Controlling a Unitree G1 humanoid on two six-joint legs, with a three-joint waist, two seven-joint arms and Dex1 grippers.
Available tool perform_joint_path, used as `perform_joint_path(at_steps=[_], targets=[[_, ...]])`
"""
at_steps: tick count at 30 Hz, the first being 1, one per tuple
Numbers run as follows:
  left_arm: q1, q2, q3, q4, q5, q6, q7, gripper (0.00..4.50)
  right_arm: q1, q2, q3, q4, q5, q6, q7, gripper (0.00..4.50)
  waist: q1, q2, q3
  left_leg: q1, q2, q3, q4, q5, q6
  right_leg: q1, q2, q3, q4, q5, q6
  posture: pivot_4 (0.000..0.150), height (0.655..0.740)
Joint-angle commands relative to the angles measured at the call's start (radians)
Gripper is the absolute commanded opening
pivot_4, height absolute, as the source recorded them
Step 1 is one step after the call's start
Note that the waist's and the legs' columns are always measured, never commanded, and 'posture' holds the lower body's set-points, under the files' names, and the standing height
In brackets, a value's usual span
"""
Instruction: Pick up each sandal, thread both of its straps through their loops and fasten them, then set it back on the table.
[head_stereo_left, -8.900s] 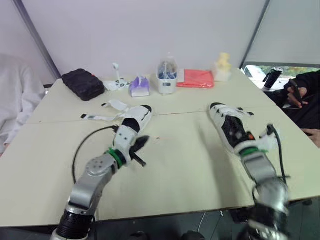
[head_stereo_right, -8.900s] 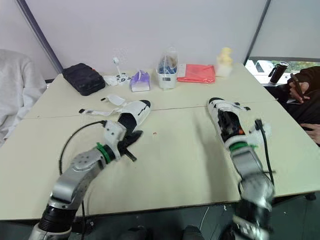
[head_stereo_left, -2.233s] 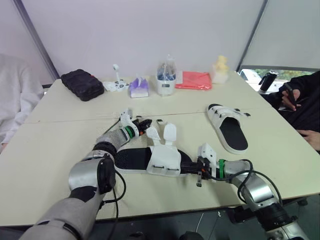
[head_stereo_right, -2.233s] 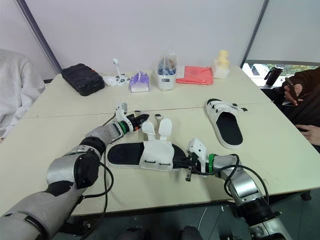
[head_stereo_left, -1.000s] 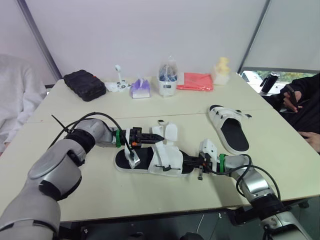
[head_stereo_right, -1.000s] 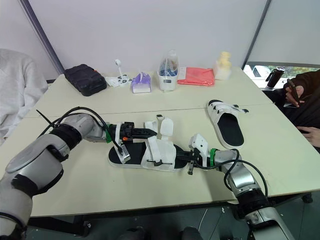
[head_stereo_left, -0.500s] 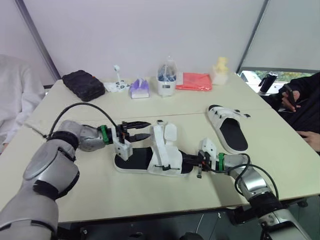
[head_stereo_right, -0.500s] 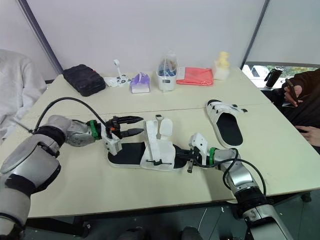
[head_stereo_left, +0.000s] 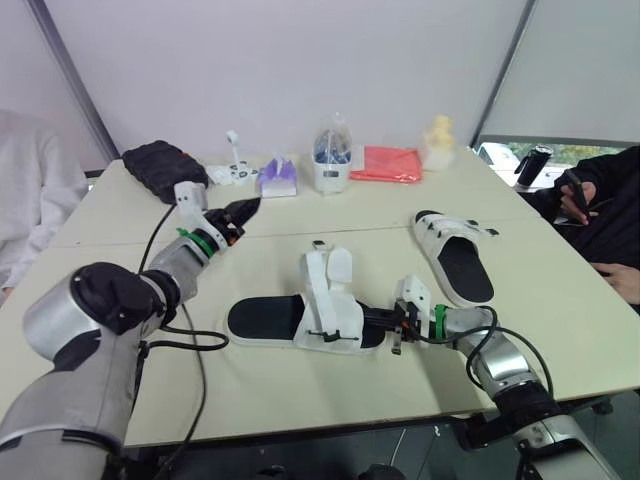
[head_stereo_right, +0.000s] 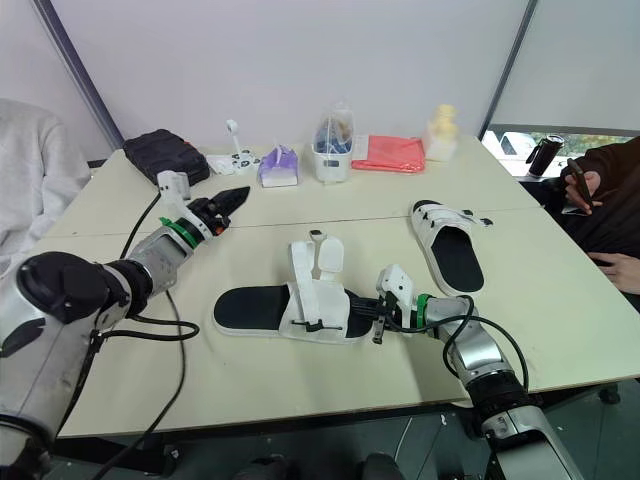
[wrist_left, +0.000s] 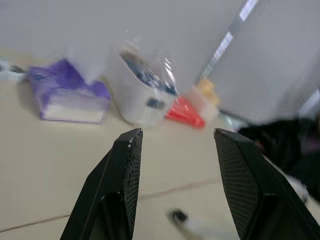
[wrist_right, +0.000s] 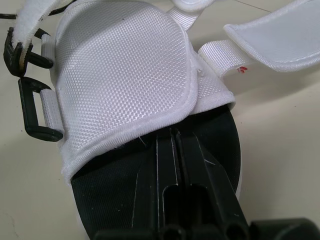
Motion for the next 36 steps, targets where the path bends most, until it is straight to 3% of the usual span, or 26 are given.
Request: perform_joint_path(at_steps=[1, 3, 6, 8, 10, 12, 15, 17, 19, 24, 26, 28, 36], targets=[[-0.101, -0.046, -0.119, 0.015, 0.021, -0.193, 0.19, 2.3, 0.01, -0.003, 0.034, 0.071, -0.062, 0.033, 0.007, 0.0, 0.006, -0.002, -0.001, 0.0, 0.0, 0.0, 0.0, 0.0, 0.0, 0.0, 0.0, 0.0, 0.0, 0.0, 0.0, 0.15, 0.74], [-0.103, -0.098, -0.211, -0.103, 0.019, -0.176, 0.35, 2.3, -0.003, 0.001, 0.037, 0.089, -0.066, 0.03, 0.016, 0.0, 0.008, -0.004, -0.002, 0.0, 0.0, 0.0, 0.0, 0.0, -0.001, 0.0, 0.0, 0.0, -0.001, 0.0, 0.0, 0.15, 0.74], [-0.088, -0.161, -0.181, -0.387, -0.12, -0.003, 0.504, 2.3, -0.019, 0.01, 0.04, 0.114, -0.074, 0.023, 0.023, 0.0, 0.003, -0.005, -0.003, 0.001, 0.0, 0.001, 0.0, 0.0, -0.001, 0.0, -0.001, 0.002, -0.001, 0.0, 0.0, 0.15, 0.74], [-0.091, -0.185, -0.132, -0.535, -0.229, 0.123, 0.514, 2.3, -0.025, 0.016, 0.043, 0.123, -0.079, 0.019, 0.023, 0.0, -0.003, -0.005, -0.003, 0.0, 0.001, 0.002, -0.001, 0.0, -0.002, -0.004, 0.0, 0.002, 0.001, 0.0, 0.0, 0.15, 0.74], [-0.069, -0.211, -0.126, -0.702, -0.317, 0.263, 0.438, 2.3, -0.027, 0.019, 0.045, 0.128, -0.082, 0.017, 0.024, 0.0, -0.008, -0.005, -0.003, 0.0, 0.001, 0.002, -0.001, -0.001, -0.003, -0.007, 0.0, 0.003, 0.002, 0.0, 0.0, 0.15, 0.74], [0.049, -0.265, -0.19, -1.035, -0.416, 0.522, 0.348, 2.3, -0.026, 0.02, 0.048, 0.133, -0.084, 0.013, 0.028, 0.0, -0.013, -0.004, -0.004, 0.0, 0.001, 0.002, -0.001, -0.001, -0.003, -0.006, -0.001, 0.003, 0.002, 0.0, 0.0, 0.15, 0.74], [0.274, -0.318, -0.287, -1.531, -0.585, 0.91, 0.327, 2.3, -0.023, 0.021, 0.049, 0.137, -0.09, 0.008, 0.03, 0.0, -0.019, -0.001, -0.008, 0.001, 0.001, 0.002, 0.0, -0.002, -0.004, -0.005, -0.001, 0.005, 0.002, 0.0, -0.001, 0.15, 0.74], [0.486, -0.298, -0.352, -1.89, -0.764, 1.187, 0.302, 2.3, -0.023, 0.02, 0.049, 0.144, -0.093, 0.004, 0.031, 0.0, -0.024, 0.0, -0.01, 0.001, 0.001, 0.002, 0.0, -0.002, -0.004, -0.005, -0.001, 0.007, 0.002, 0.0, -0.001, 0.15, 0.74], [0.631, -0.26, -0.396, -2.116, -0.89, 1.355, 0.286, 2.3, -0.023, 0.02, 0.048, 0.149, -0.094, 0.001, 0.031, 0.0, -0.023, 0.0, -0.01, 0.001, 0.001, 0.001, -0.001, -0.003, -0.006, -0.007, 0.001, 0.01, 0.002, 0.0, -0.001, 0.15, 0.74], [0.873, -0.105, -0.528, -2.352, -0.958, 1.527, 0.213, 2.3, -0.023, 0.022, 0.045, 0.155, -0.095, -0.001, 0.035, 0.0, -0.005, 0.0, -0.013, 0.002, 0.001, -0.001, 0.0, -0.003, -0.007, -0.004, 0.002, 0.011, -0.001, 0.0, -0.002, 0.15, 0.74], [0.922, -0.06, -0.571, -2.391, -0.965, 1.535, 0.172, 2.3, -0.022, 0.024, 0.045, 0.157, -0.097, -0.001, 0.037, 0.0, 0.003, 0.002, -0.013, 0.013, 0.001, 0.001, -0.003, -0.004, -0.007, 0.004, 0.002, 0.011, -0.006, -0.002, -0.007, 0.15, 0.74], [0.971, -0.005, -0.649, -2.433, -0.925, 1.494, 0.102, 2.3, -0.022, 0.026, 0.045, 0.162, -0.099, -0.004, 0.039, 0.0, 0.005, 0.002, -0.014, 0.023, 0.002, 0.0, -0.006, -0.006, -0.007, 0.015, 0.003, 0.01, -0.011, -0.003, -0.008, 0.15, 0.74], [1.105, 0.176, -0.89, -2.509, -0.808, 1.348, -0.158, 2.3, -0.032, 0.03, 0.043, 0.171, -0.104, -0.003, 0.035, 0.0, 0.004, 0.002, -0.014, 0.022, 0.003, 0.001, -0.009, -0.006, -0.007, 0.013, 0.002, 0.011, -0.012, -0.004, -0.01, 0.15, 0.74]])
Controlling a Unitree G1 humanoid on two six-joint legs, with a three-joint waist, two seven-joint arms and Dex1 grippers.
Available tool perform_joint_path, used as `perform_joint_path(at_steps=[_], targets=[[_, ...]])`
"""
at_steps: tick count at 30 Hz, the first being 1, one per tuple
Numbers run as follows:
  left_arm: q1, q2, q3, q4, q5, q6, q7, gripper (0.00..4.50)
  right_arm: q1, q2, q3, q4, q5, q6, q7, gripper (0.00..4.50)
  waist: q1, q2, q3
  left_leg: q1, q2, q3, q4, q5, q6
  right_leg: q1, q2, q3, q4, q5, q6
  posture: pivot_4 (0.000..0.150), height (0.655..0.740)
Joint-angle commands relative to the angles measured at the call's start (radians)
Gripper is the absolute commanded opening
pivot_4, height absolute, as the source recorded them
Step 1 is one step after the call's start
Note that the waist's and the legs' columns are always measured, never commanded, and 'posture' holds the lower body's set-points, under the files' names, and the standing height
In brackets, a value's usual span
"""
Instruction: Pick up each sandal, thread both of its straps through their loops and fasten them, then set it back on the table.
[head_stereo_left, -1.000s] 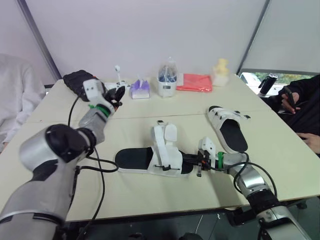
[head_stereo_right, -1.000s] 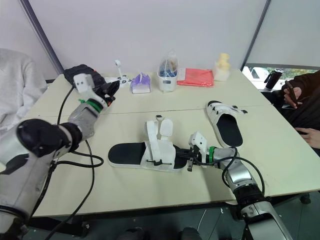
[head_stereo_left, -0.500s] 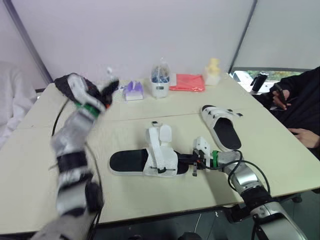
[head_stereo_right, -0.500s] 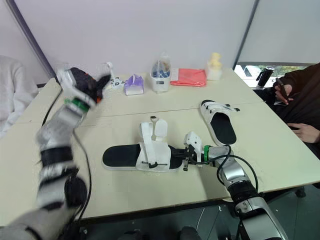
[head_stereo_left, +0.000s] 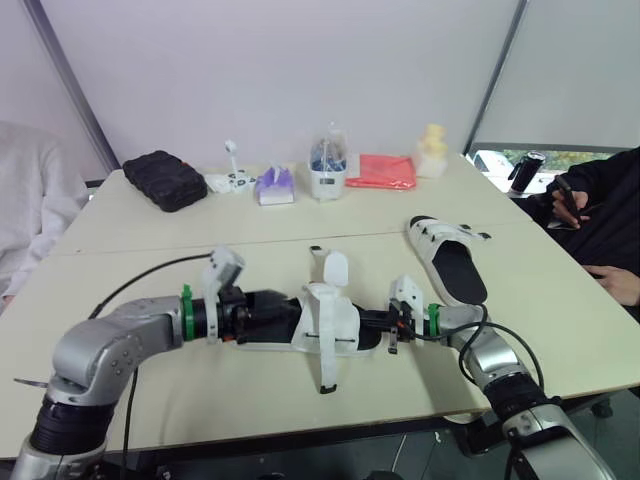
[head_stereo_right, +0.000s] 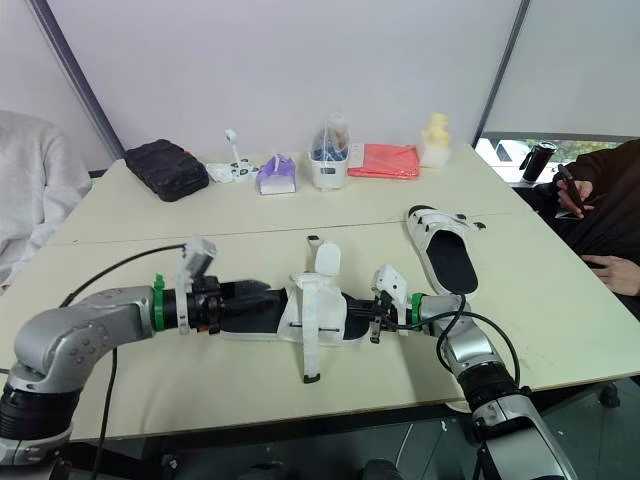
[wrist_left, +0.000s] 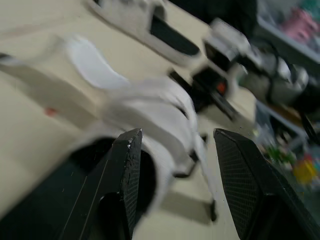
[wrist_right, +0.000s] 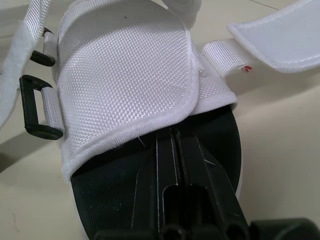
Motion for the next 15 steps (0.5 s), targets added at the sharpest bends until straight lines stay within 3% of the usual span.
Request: perform_joint_path(at_steps=[1, 7, 15], targets=[[0.048, 0.085, -0.055, -0.048, 0.05, -0.079, -0.122, 2.3, 0.028, -0.009, 0.028, 0.06, -0.065, 0.024, -0.012, 0.0, 0.0, 0.0, 0.0, 0.0, 0.0, 0.001, -0.001, 0.0, 0.0, 0.0, 0.0, 0.0, 0.0, -0.001, -0.002, 0.15, 0.74], [0.08, 0.086, -0.096, -0.002, 0.094, -0.141, -0.156, 2.3, 0.037, -0.008, 0.025, 0.055, -0.066, 0.024, -0.014, 0.0, 0.003, 0.0, 0.0, 0.001, 0.001, 0.0, -0.004, 0.0, 0.0, 0.0, -0.001, 0.0, -0.002, -0.002, -0.003, 0.15, 0.74], [-0.008, -0.051, -0.228, 0.142, 0.146, -0.166, -0.201, 2.3, 0.037, -0.003, 0.035, 0.05, -0.071, 0.036, -0.012, 0.0, 0.003, 0.0, -0.001, 0.001, 0.001, 0.0, -0.005, 0.0, 0.0, 0.0, 0.0, 0.0, -0.003, -0.001, -0.003, 0.15, 0.74]])
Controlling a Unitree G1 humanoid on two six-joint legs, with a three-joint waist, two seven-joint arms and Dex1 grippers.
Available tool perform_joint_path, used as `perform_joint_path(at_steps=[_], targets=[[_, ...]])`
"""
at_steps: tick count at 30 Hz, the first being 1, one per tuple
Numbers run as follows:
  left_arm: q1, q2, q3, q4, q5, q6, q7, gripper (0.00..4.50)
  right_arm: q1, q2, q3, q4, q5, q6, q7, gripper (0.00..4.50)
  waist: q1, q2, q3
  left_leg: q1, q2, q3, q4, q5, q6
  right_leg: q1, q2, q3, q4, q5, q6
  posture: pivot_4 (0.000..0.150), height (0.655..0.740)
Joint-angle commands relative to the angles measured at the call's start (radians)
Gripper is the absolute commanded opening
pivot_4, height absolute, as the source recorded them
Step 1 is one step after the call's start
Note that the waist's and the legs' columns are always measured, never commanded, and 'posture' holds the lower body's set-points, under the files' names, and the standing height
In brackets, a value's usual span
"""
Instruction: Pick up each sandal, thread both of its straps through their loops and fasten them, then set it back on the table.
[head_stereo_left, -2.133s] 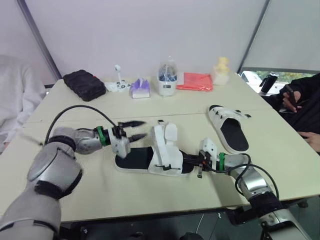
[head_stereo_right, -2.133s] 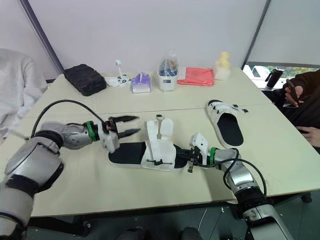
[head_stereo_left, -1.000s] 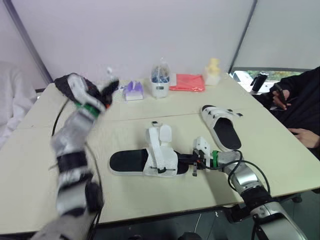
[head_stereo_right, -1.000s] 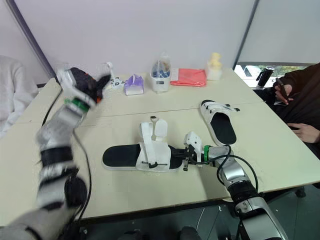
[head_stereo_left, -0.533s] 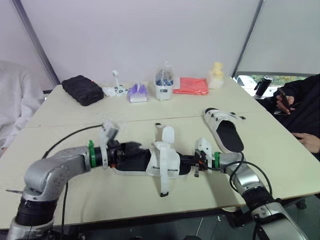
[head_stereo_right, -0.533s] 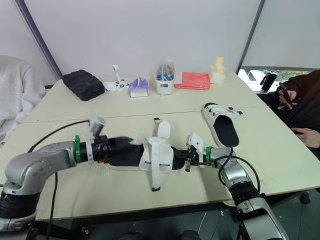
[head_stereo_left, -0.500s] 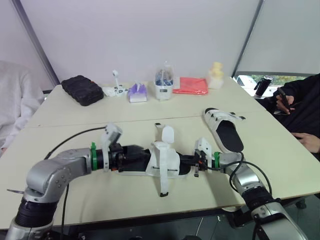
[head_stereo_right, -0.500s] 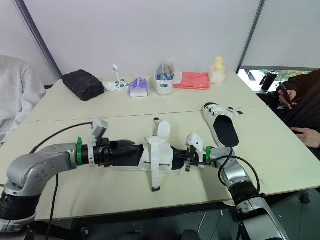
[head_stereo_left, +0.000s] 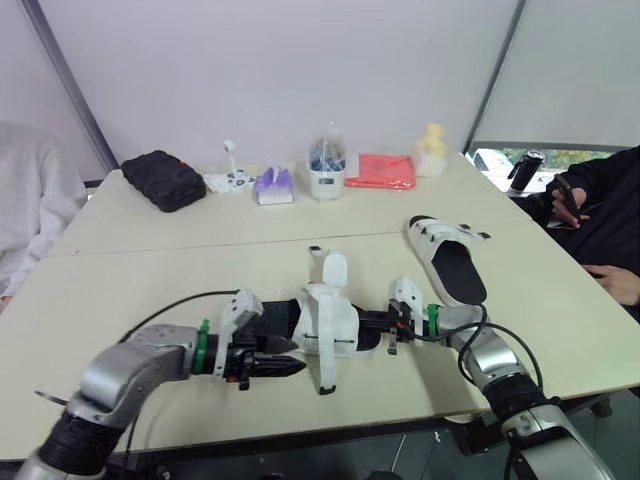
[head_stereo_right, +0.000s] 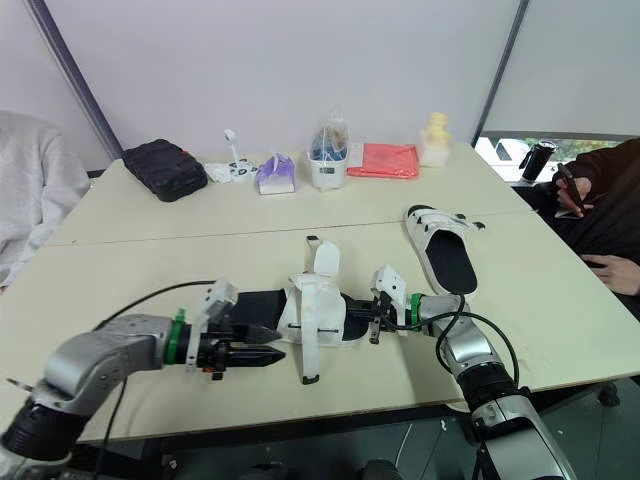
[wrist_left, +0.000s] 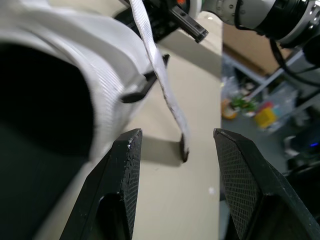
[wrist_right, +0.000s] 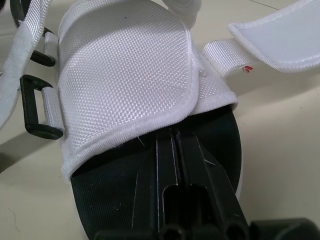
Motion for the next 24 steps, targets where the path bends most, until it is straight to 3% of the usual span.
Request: perform_joint_path(at_steps=[1, 5, 6, 8, 11, 16, 21, 24], targets=[[-0.056, -0.027, -0.058, 0.032, 0.038, -0.038, -0.042, 2.3, 0.031, -0.005, 0.039, 0.052, -0.07, 0.038, -0.016, 0.0, -0.001, 0.0, 0.0, 0.0, 0.0, 0.0, 0.0, 0.0, 0.0, 0.0, 0.0, 0.0, 0.0, 0.0, 0.0, 0.15, 0.74], [-0.11, -0.094, -0.117, 0.122, 0.092, -0.072, -0.053, 2.3, 0.031, -0.005, 0.042, 0.046, -0.073, 0.042, -0.015, 0.0, -0.002, 0.0, 0.0, 0.0, 0.0, 0.0, -0.001, 0.0, 0.0, 0.001, 0.0, 0.0, 0.0, 0.001, 0.001, 0.15, 0.74], [-0.118, -0.107, -0.124, 0.138, 0.104, -0.081, -0.053, 2.09, 0.033, -0.005, 0.042, 0.042, -0.073, 0.043, -0.016, 0.0, -0.002, 0.0, 0.0, 0.0, 0.0, 0.0, -0.001, 0.0, 0.0, 0.001, 0.0, 0.0, 0.0, 0.001, 0.001, 0.15, 0.74], [-0.13, -0.128, -0.135, 0.156, 0.119, -0.088, -0.053, 1.43, 0.037, -0.007, 0.041, 0.035, -0.073, 0.046, -0.017, 0.0, -0.003, 0.0, 0.0, -0.001, 0.0, 0.0, -0.001, 0.0, 0.0, 0.001, 0.0, 0.0, 0.0, 0.001, 0.002, 0.15, 0.74], [-0.138, -0.147, -0.143, 0.165, 0.133, -0.09, -0.051, 0.03, 0.041, -0.009, 0.04, 0.031, -0.074, 0.047, -0.02, 0.0, -0.003, 0.0, 0.0, -0.002, 0.0, 0.0, -0.002, 0.0, 0.0, 0.0, 0.0, 0.0, 0.0, 0.001, 0.002, 0.15, 0.74], [-0.134, -0.16, -0.083, 0.13, 0.1, -0.052, -0.027, 0.03, 0.047, -0.01, 0.037, 0.023, -0.074, 0.05, -0.029, 0.0, -0.002, 0.0, 0.0, -0.002, 0.0, 0.0, -0.002, 0.0, 0.0, 0.0, 0.0, 0.0, 0.0, 0.001, 0.002, 0.15, 0.74], [-0.185, -0.123, 0.083, 0.068, -0.102, 0.118, -0.041, 0.03, 0.049, -0.011, 0.036, 0.024, -0.073, 0.049, -0.031, 0.0, -0.002, 0.0, 0.0, -0.003, 0.0, -0.001, -0.002, 0.0, 0.0, -0.001, 0.0, 0.0, 0.0, 0.001, 0.002, 0.15, 0.74], [-0.276, -0.144, 0.162, 0.138, -0.185, 0.187, -0.025, 0.03, 0.046, -0.005, 0.038, 0.034, -0.077, 0.046, -0.034, 0.0, -0.001, -0.001, 0.0, -0.003, 0.0, -0.001, -0.001, 0.0, 0.0, -0.001, 0.001, -0.001, 0.0, 0.001, 0.002, 0.15, 0.74]])
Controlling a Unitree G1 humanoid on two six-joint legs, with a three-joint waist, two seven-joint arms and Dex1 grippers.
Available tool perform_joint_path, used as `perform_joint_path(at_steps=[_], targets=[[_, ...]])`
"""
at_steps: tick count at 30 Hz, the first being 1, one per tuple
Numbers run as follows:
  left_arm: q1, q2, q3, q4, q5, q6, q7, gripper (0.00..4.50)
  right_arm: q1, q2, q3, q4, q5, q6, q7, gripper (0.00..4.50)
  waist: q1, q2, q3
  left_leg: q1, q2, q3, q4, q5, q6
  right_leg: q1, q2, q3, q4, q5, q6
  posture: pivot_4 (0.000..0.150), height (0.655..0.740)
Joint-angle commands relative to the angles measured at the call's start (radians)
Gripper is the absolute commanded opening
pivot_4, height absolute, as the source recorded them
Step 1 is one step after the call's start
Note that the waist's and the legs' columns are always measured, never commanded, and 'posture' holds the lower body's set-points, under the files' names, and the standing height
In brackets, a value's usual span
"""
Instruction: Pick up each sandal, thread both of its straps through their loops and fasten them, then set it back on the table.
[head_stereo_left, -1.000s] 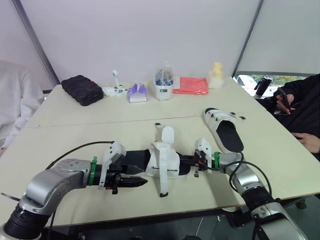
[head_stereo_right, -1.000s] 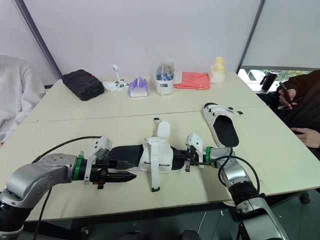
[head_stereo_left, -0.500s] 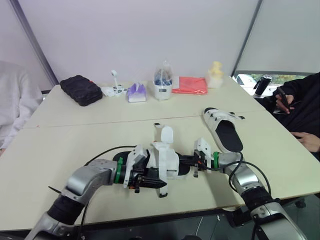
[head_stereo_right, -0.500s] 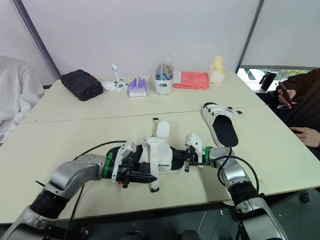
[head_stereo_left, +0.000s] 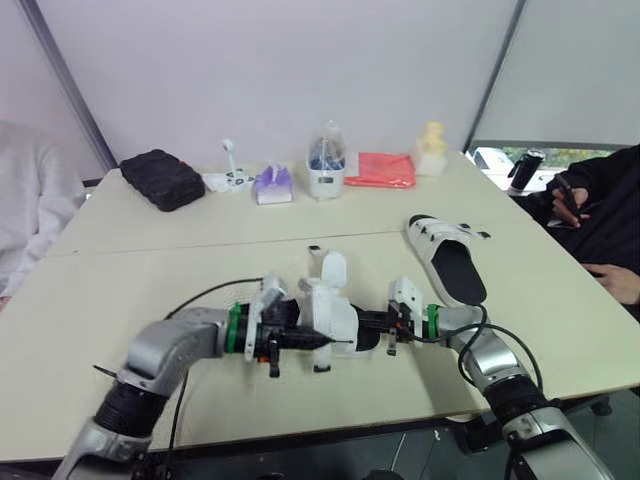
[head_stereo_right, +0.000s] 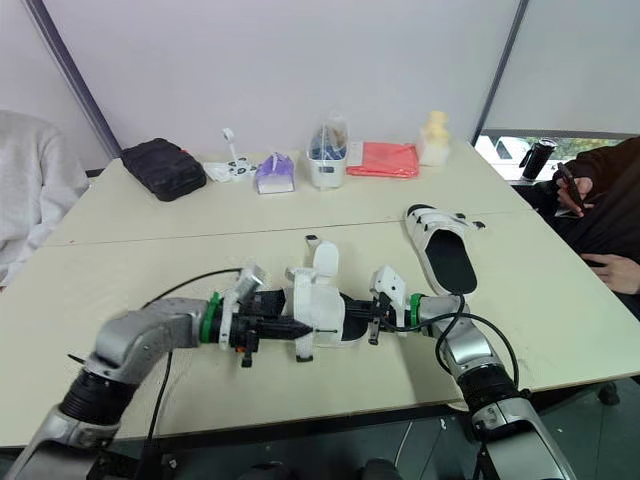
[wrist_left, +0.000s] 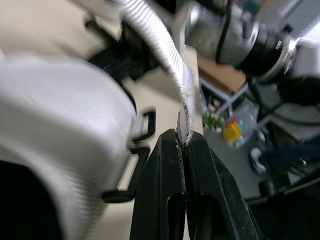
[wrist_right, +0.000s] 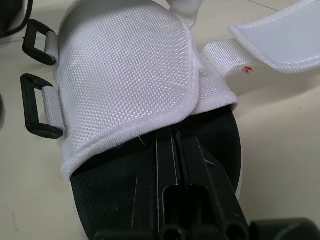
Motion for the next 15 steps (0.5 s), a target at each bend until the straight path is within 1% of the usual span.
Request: perform_joint_path(at_steps=[1, 4, 8, 11, 15], targets=[[-0.11, -0.026, 0.097, 0.064, -0.102, 0.061, 0.002, 0.03, 0.031, 0.001, 0.042, 0.068, -0.073, 0.041, -0.024, 0.0, 0.0, 0.0, 0.0, 0.0, 0.0, 0.0, 0.0, 0.0, 0.0, 0.0, 0.0, 0.0, 0.0, 0.0, 0.0, 0.15, 0.74], [-0.174, -0.04, 0.087, 0.172, -0.092, 0.065, -0.041, 0.03, 0.023, 0.009, 0.048, 0.076, -0.077, 0.041, -0.025, 0.0, -0.006, 0.0, 0.0, 0.002, 0.0, 0.0, -0.001, 0.0, 0.0, 0.001, 0.0, -0.001, -0.001, 0.0, 0.0, 0.15, 0.74], [-0.225, -0.024, 0.028, 0.314, -0.026, 0.026, -0.132, 0.03, 0.011, 0.018, 0.053, 0.088, -0.081, 0.039, -0.027, 0.0, -0.009, 0.0, 0.0, 0.002, 0.0, 0.001, -0.002, 0.001, -0.001, 0.001, 0.001, 0.0, 0.0, 0.0, 0.0, 0.15, 0.74], [-0.236, 0.012, -0.031, 0.38, 0.041, -0.022, -0.216, 0.03, 0.012, 0.02, 0.054, 0.087, -0.082, 0.037, -0.028, 0.0, -0.01, 0.0, 0.0, 0.002, 0.0, 0.001, -0.002, 0.001, -0.001, 0.001, 0.001, 0.0, 0.0, 0.0, 0.0, 0.15, 0.74], [-0.25, 0.028, -0.074, 0.45, 0.109, -0.077, -0.278, 0.03, 0.027, 0.02, 0.055, 0.073, -0.082, 0.038, -0.032, 0.0, -0.009, 0.0, 0.0, 0.002, 0.0, 0.0, -0.002, 0.001, -0.001, 0.0, 0.001, 0.0, 0.0, 0.0, 0.0, 0.15, 0.74]])
